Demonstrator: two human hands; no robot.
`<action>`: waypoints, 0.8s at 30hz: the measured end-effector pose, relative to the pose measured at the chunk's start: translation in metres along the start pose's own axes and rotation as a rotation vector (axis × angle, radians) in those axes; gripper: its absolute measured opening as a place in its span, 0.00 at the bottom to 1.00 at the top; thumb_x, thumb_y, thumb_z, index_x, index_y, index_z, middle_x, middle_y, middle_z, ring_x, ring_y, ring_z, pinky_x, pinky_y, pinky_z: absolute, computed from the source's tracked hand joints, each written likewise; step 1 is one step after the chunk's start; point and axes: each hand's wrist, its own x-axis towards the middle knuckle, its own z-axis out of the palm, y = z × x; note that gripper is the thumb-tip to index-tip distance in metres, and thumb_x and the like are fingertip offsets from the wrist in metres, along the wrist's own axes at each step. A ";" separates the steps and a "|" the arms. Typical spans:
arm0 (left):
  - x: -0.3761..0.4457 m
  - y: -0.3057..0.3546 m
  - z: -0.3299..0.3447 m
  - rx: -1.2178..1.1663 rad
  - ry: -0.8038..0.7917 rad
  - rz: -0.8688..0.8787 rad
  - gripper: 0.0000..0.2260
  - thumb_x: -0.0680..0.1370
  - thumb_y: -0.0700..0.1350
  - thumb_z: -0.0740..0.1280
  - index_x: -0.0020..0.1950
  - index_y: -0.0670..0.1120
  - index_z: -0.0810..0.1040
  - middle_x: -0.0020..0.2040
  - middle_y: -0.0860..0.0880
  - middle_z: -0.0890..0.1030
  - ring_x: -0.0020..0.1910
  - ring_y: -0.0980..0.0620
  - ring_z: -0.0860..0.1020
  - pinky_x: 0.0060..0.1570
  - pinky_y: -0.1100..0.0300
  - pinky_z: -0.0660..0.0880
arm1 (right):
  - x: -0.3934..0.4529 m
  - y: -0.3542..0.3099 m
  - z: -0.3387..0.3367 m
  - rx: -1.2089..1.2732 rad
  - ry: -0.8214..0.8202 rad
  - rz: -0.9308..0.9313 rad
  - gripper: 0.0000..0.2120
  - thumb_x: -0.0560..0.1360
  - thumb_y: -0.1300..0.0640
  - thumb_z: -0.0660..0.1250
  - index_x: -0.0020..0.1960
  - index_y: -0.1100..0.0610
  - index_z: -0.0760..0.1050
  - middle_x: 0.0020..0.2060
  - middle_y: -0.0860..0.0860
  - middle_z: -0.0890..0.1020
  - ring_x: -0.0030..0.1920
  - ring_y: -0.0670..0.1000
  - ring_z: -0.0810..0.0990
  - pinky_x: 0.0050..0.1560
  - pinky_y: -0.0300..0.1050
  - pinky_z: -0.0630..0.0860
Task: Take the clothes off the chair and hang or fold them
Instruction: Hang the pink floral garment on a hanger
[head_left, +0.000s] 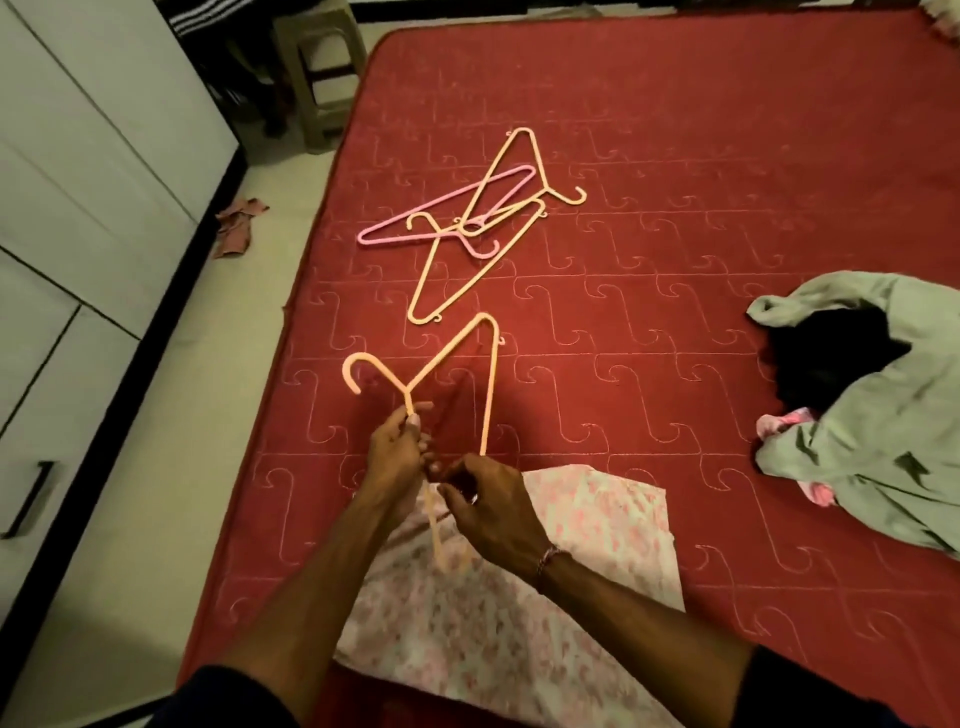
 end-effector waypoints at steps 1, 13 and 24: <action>-0.007 -0.003 -0.011 -0.010 -0.004 -0.014 0.13 0.87 0.43 0.53 0.62 0.41 0.75 0.32 0.49 0.65 0.28 0.56 0.64 0.27 0.62 0.65 | -0.007 -0.004 0.005 0.006 -0.001 0.001 0.03 0.76 0.57 0.70 0.48 0.56 0.81 0.41 0.49 0.84 0.40 0.46 0.80 0.43 0.48 0.79; -0.092 -0.056 -0.098 0.098 0.029 -0.002 0.13 0.87 0.44 0.51 0.57 0.44 0.76 0.31 0.50 0.70 0.24 0.59 0.68 0.23 0.64 0.66 | -0.052 -0.035 0.089 0.059 -0.212 0.162 0.05 0.76 0.61 0.70 0.51 0.60 0.81 0.43 0.53 0.85 0.41 0.50 0.84 0.45 0.52 0.83; -0.097 -0.105 -0.150 0.087 0.252 0.002 0.14 0.85 0.44 0.57 0.68 0.55 0.75 0.55 0.46 0.82 0.51 0.49 0.80 0.40 0.60 0.79 | -0.041 -0.054 0.176 -0.205 -0.056 0.453 0.31 0.74 0.40 0.70 0.63 0.65 0.71 0.57 0.59 0.77 0.58 0.58 0.77 0.55 0.50 0.75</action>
